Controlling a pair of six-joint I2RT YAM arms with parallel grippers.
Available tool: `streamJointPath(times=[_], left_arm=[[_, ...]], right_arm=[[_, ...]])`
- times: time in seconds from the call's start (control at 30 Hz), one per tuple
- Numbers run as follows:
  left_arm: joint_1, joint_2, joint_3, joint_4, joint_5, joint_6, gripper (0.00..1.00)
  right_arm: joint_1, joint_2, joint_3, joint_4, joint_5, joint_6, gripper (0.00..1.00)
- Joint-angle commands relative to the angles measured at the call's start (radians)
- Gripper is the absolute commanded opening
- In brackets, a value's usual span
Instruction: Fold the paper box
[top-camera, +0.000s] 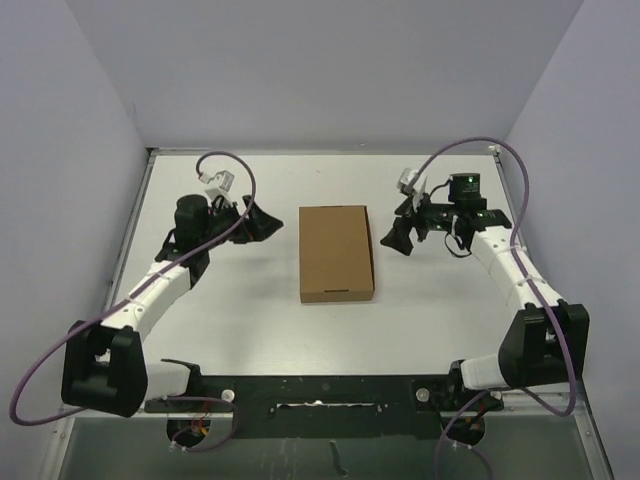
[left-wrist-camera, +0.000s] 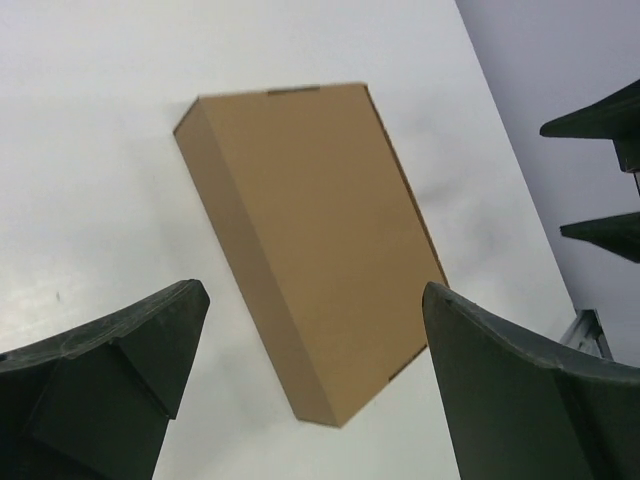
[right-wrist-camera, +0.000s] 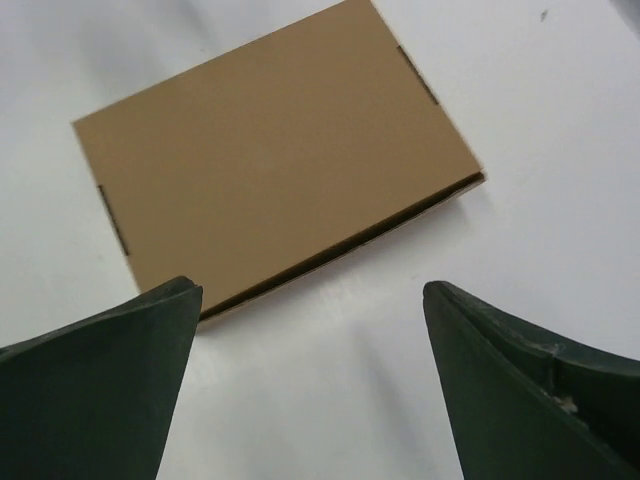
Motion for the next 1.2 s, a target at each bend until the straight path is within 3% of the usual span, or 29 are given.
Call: streamJointPath(times=[0.0, 0.07, 0.17, 0.33, 0.43, 0.67, 0.9, 1.17], left_arm=[[0.008, -0.108, -0.169, 0.166, 0.022, -0.127, 0.9], [0.001, -0.142, -0.224, 0.185, 0.022, -0.156, 0.9], [-0.025, -0.156, -0.284, 0.215, -0.01, -0.183, 0.89], [-0.096, -0.092, -0.329, 0.267, -0.055, -0.205, 0.88], [-0.122, -0.057, -0.334, 0.294, -0.074, -0.218, 0.88], [-0.138, 0.0, -0.318, 0.299, -0.081, -0.226, 0.87], [-0.13, 0.055, -0.343, 0.387, -0.057, -0.304, 0.88], [-0.149, 0.124, -0.365, 0.536, -0.045, -0.452, 0.9]], right_arm=[[-0.081, -0.006, -0.196, 0.406, -0.278, 0.594, 0.98], [-0.114, 0.022, -0.262, 0.528, -0.268, 0.725, 0.98], [-0.121, 0.104, -0.268, 0.55, -0.231, 0.818, 1.0], [-0.077, 0.263, -0.156, 0.418, -0.162, 0.841, 0.97], [-0.052, 0.322, -0.138, 0.429, -0.164, 0.88, 0.92], [-0.025, 0.435, -0.073, 0.357, -0.164, 0.873, 0.65], [-0.048, 0.478, -0.07, 0.341, -0.185, 0.885, 0.32], [-0.105, 0.539, -0.063, 0.307, -0.212, 0.876, 0.24]])
